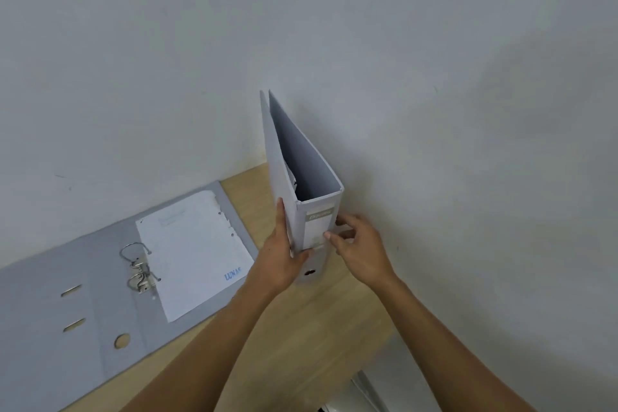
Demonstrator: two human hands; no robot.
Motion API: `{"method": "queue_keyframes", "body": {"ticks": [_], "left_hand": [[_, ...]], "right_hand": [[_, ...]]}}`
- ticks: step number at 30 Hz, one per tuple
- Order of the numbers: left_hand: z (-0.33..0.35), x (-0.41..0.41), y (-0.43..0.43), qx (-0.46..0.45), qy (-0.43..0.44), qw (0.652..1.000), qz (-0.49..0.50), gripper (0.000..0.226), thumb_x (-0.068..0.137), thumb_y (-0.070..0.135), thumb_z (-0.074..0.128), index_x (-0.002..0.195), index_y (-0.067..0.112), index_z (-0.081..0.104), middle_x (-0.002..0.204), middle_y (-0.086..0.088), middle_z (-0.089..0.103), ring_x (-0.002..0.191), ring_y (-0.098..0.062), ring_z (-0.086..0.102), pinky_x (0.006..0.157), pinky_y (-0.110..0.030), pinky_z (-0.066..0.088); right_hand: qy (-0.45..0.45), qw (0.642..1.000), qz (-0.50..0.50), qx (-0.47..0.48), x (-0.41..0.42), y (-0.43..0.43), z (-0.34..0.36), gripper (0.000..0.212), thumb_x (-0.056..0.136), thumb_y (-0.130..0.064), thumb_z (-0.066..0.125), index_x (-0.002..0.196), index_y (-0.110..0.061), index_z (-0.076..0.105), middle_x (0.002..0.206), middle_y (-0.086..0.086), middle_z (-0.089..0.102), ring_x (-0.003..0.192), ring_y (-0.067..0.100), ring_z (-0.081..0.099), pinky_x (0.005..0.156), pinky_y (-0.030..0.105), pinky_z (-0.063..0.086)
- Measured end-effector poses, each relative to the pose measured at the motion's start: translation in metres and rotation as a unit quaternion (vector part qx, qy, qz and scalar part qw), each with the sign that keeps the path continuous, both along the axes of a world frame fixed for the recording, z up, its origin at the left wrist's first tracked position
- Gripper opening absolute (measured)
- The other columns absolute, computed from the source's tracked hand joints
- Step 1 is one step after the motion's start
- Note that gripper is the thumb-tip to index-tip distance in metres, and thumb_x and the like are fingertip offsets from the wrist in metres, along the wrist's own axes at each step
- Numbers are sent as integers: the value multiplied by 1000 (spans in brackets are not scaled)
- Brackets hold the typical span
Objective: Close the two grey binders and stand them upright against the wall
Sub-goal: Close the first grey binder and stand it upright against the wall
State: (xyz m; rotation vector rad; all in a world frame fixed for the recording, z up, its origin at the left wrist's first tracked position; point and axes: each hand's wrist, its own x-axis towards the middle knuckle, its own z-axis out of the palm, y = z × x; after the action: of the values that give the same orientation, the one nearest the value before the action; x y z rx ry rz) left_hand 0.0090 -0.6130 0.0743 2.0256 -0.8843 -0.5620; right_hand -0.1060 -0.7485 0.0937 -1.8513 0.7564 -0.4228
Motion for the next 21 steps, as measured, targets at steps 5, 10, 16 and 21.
{"method": "queue_keyframes", "body": {"ticks": [5, 10, 16, 21], "left_hand": [[4, 22, -34, 6, 7, 1000, 20, 114, 92, 23, 72, 159, 20, -20, 160, -13, 42, 139, -36, 50, 106, -53, 50], [6, 46, -58, 3, 8, 999, 41, 115, 91, 23, 73, 160, 19, -19, 159, -14, 41, 139, -37, 49, 105, -53, 51], [8, 69, -83, 4, 10, 998, 64, 115, 90, 24, 74, 160, 18, -16, 157, -15, 44, 137, -36, 50, 105, -51, 51], [8, 78, -97, 16, 7, 998, 61, 111, 93, 20, 71, 160, 14, -18, 158, -18, 41, 138, -39, 49, 106, -53, 49]], "right_hand": [[1, 996, -54, 70, 33, -17, -5, 23, 92, -19, 69, 111, -27, 61, 92, -13, 69, 90, 15, 74, 85, 48, 62], [-20, 986, -93, 135, 63, -35, -8, 27, 89, -17, 70, 114, -19, 60, 104, 3, 71, 101, 25, 72, 92, 52, 59], [-63, 974, -118, 182, 78, -35, -14, 25, 93, -10, 62, 115, -21, 64, 116, -5, 68, 113, 15, 66, 101, 48, 55], [-48, 976, -82, 194, 84, -36, -14, 42, 96, -13, 57, 136, -26, 59, 140, -5, 59, 128, 16, 57, 104, 46, 53]]}}
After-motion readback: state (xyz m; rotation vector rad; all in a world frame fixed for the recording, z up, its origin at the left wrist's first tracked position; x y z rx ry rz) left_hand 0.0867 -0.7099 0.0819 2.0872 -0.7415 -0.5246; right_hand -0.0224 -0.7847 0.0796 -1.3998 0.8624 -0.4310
